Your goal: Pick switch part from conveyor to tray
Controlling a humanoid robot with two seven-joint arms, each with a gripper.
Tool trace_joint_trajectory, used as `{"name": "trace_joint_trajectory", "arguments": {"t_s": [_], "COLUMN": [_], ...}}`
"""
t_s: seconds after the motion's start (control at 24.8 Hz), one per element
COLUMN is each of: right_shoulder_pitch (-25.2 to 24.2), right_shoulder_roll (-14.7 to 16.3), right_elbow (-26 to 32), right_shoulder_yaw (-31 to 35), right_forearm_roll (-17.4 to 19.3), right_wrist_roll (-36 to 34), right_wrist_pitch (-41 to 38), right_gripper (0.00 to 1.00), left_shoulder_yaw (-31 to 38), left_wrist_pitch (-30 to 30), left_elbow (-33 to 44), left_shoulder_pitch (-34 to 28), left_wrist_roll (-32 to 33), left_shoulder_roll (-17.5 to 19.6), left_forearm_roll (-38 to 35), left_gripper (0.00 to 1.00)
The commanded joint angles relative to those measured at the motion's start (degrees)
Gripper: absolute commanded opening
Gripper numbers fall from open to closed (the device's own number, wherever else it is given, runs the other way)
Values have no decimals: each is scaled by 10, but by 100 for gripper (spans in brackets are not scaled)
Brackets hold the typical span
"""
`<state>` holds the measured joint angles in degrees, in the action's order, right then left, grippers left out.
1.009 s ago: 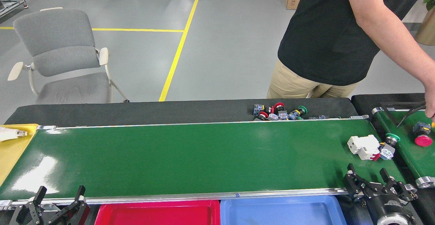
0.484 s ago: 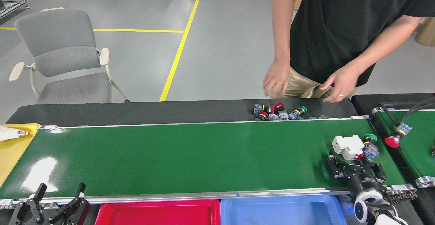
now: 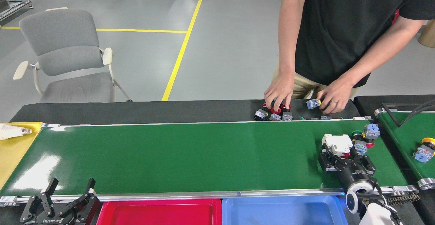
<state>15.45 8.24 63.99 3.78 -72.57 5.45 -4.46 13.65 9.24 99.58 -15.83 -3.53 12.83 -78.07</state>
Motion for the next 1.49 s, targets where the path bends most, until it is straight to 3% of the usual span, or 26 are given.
{"name": "trace_joint_trajectory", "arguments": {"t_s": [0.0,0.08,0.16,0.28,0.4,0.44,0.48,0.52,0.57,0.61,0.73,0.85,0.97,1.21,1.45], "right_shoulder_pitch": [4,-28,-90,-217,-316,-343,-360,-377,-386,-391,-387,-363,-333,-293,-184], "right_shoulder_roll": [2,1,1,4,3,3,3,2,0,0,-12,-29,-38,-62,-73], "right_elbow": [38,99,188,315,362,364,364,364,364,363,364,366,366,361,289], "right_shoulder_yaw": [2,2,2,11,12,13,14,15,19,24,30,32,26,7,-36], "right_forearm_roll": [1,1,6,40,60,60,60,60,60,60,58,50,10,-9,-49], "right_wrist_roll": [-6,-22,-42,-62,-68,-72,-76,-77,-77,-76,-72,-70,-70,-59,-10], "right_wrist_pitch": [-4,-6,-20,-90,-177,-213,-237,-252,-253,-253,-211,-63,58,73,139], "right_gripper": [2,2,2,4,11,20,40,87,100,100,100,98,98,98,98], "left_shoulder_yaw": [2,2,2,3,6,6,6,6,7,9,16,24,24,23,15], "left_wrist_pitch": [0,0,0,0,0,0,0,0,0,0,0,1,2,2,2], "left_elbow": [4,5,6,6,8,7,6,6,7,6,6,5,3,4,3], "left_shoulder_pitch": [4,2,2,-2,-7,-8,-8,-10,-10,-12,-12,-12,-20,-47,-47], "left_wrist_roll": [-2,-2,-1,-1,-1,-1,-1,-1,-1,-1,-1,-1,-1,-2,-2], "left_shoulder_roll": [7,8,8,8,8,7,7,7,6,6,7,9,8,8,7], "left_forearm_roll": [-1,0,1,0,0,0,0,0,0,0,0,0,-1,0,1], "left_gripper": [100,100,100,100,100,100,100,100,100,100,100,100,100,100,100]}}
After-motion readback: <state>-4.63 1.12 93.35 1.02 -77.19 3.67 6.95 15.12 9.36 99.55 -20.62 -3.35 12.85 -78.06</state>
